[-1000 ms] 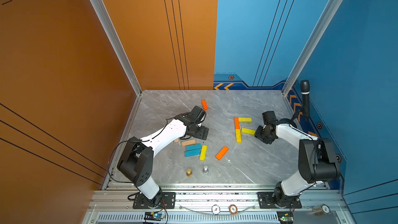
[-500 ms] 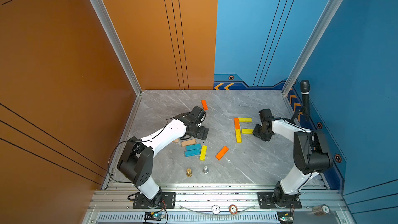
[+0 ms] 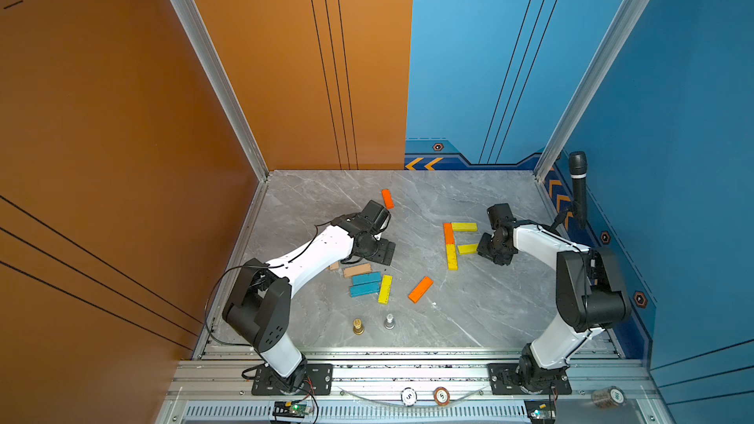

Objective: Assemble the number 6 with building blocks
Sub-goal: Assemble the building block at the center of the board.

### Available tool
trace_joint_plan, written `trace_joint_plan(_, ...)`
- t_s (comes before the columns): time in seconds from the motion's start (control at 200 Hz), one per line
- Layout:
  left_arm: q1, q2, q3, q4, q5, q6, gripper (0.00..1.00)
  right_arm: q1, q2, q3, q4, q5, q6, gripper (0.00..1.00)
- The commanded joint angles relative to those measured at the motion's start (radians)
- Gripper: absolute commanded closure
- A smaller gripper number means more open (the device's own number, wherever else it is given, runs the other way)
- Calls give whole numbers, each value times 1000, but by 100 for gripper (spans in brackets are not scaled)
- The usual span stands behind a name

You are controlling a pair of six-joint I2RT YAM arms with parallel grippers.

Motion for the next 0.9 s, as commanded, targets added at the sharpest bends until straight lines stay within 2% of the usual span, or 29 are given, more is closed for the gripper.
trace_joint_plan(0.0,-5,15,24,-21,-11,12,8,-25,-39,19,-30,8,-11,58)
trace_joint_plan(0.15,-5,9,24,-21,-18,13,8,-51,17,53,13,-62,4,58)
trace_joint_plan(0.551,-5,8,23,-23,-20,15,8,-97,161,196,-80,35,-114,58)
trace_joint_plan(0.896,-5,14,23,-24,-17,16,8,-84,183,154,-88,52,-156,54)
